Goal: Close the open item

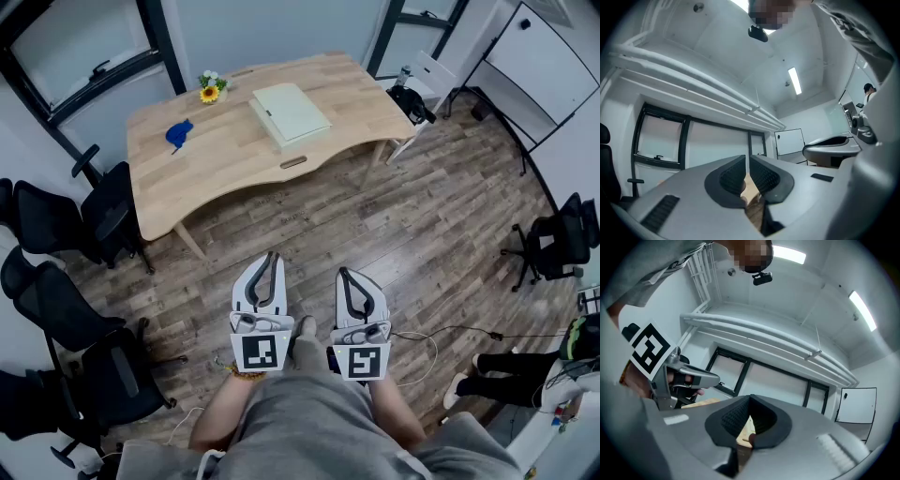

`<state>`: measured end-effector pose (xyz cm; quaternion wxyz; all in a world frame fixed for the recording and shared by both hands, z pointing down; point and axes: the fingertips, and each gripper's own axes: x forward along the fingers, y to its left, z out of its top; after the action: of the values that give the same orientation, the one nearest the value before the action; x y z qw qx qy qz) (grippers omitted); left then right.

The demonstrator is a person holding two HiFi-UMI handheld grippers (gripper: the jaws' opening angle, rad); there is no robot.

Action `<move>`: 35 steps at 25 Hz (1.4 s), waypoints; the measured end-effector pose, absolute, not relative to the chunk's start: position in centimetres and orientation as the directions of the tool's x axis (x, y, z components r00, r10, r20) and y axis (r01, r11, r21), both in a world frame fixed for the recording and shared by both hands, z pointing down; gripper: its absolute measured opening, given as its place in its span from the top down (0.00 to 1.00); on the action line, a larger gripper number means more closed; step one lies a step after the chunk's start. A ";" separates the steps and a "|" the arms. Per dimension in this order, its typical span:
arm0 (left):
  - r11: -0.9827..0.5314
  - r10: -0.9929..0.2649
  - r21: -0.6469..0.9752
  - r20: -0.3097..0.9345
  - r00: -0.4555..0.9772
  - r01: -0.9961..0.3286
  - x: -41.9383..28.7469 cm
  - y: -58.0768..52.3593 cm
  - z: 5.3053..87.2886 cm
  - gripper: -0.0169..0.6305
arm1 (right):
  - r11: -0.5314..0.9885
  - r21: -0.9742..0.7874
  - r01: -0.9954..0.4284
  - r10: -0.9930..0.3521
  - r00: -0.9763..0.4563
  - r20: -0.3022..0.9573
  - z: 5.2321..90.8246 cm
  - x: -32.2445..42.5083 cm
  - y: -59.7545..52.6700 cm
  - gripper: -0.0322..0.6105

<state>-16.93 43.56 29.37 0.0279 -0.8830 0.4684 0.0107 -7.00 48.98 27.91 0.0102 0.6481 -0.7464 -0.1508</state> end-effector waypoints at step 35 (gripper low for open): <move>-0.512 -0.859 -0.079 0.028 0.511 -0.856 -5.6 32.1 32.8 0.93 | 0.218 0.217 -0.951 -0.970 -0.236 -0.056 33.7 6.2 36.8 0.93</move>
<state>-5.61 32.09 32.84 0.0277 -0.8688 0.4934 -0.0315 6.16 36.80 33.72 0.0457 0.6165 -0.7792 -0.1031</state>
